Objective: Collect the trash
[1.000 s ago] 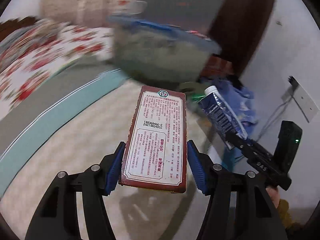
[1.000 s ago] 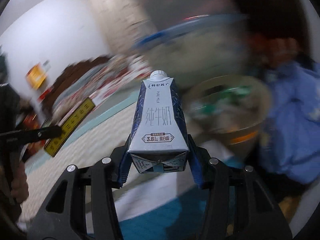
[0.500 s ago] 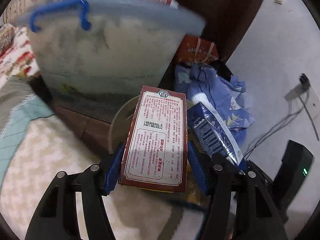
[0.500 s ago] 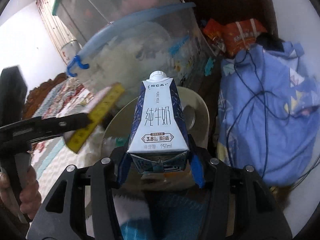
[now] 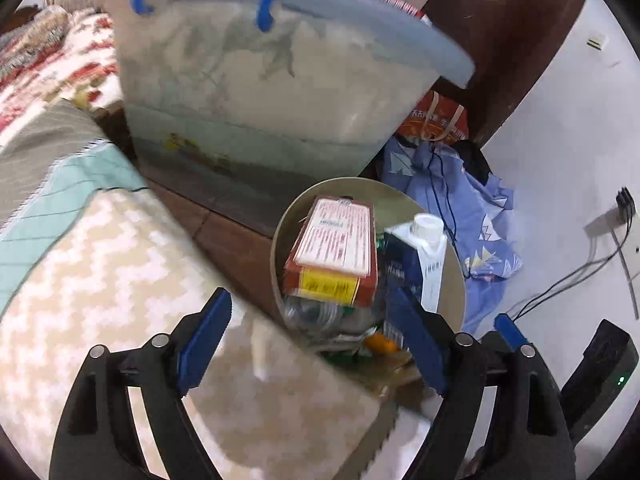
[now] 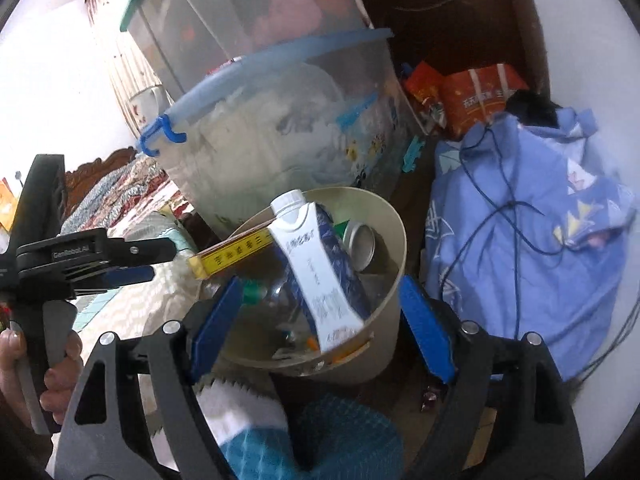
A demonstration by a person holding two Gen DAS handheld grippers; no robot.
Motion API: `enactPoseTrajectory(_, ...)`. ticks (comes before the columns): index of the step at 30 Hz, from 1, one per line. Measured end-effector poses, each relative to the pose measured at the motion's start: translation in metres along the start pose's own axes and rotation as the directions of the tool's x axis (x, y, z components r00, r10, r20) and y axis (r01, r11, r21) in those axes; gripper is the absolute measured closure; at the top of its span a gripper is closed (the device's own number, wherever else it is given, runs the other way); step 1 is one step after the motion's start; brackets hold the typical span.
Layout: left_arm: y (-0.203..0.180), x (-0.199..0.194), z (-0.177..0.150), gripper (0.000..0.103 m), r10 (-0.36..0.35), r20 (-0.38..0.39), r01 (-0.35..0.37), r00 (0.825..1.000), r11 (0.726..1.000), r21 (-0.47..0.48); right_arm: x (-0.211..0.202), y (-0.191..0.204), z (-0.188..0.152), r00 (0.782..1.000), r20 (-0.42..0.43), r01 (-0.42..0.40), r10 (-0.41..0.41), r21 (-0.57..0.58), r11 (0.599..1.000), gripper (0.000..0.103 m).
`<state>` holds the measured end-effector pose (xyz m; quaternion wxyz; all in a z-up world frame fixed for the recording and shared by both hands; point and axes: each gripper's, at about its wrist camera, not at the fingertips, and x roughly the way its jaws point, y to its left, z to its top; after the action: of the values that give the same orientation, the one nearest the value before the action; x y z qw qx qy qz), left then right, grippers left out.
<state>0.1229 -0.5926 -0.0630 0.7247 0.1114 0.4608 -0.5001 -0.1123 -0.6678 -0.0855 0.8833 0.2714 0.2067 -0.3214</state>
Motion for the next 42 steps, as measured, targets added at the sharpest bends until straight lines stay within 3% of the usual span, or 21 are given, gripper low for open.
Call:
enactPoseTrajectory(8, -0.001, -0.058, -0.07, 0.019, 0.169, 0.03, -0.172, 0.985, 0.981, 0.091, -0.036, 0.013, -0.044, 0.995, -0.051, -0.079, 0.085, 0.119, 0.99, 0.022)
enactPoseTrajectory(13, 0.004, -0.093, -0.104, 0.018, 0.221, 0.041, -0.224, 0.974, 0.969, 0.1, -0.049, 0.034, -0.064, 0.988, -0.079, -0.119, 0.134, 0.169, 0.978, 0.022)
enactPoseTrajectory(22, 0.016, -0.163, -0.157, 0.012, 0.308, 0.11, -0.319, 0.945, 0.942, 0.1, -0.085, 0.095, -0.094, 0.978, -0.084, -0.178, 0.191, 0.14, 0.974, 0.016)
enactPoseTrajectory(27, 0.026, -0.203, -0.184, 0.009, 0.357, 0.163, -0.373, 0.92, 0.924, 0.085, -0.105, 0.126, -0.105, 0.975, -0.096, -0.187, 0.2, 0.129, 0.974, 0.013)
enactPoseTrajectory(35, 0.05, -0.259, -0.223, 0.009, 0.438, 0.201, -0.451, 0.876, 0.892, 0.022, -0.14, 0.173, -0.117, 0.977, -0.081, -0.191, 0.197, 0.072, 0.979, 0.008)
enactPoseTrajectory(42, 0.069, -0.29, -0.241, 0.009, 0.471, 0.205, -0.475, 0.858, 0.879, -0.035, -0.164, 0.201, -0.122, 0.986, -0.019, -0.163, 0.164, 0.051, 0.985, 0.004)
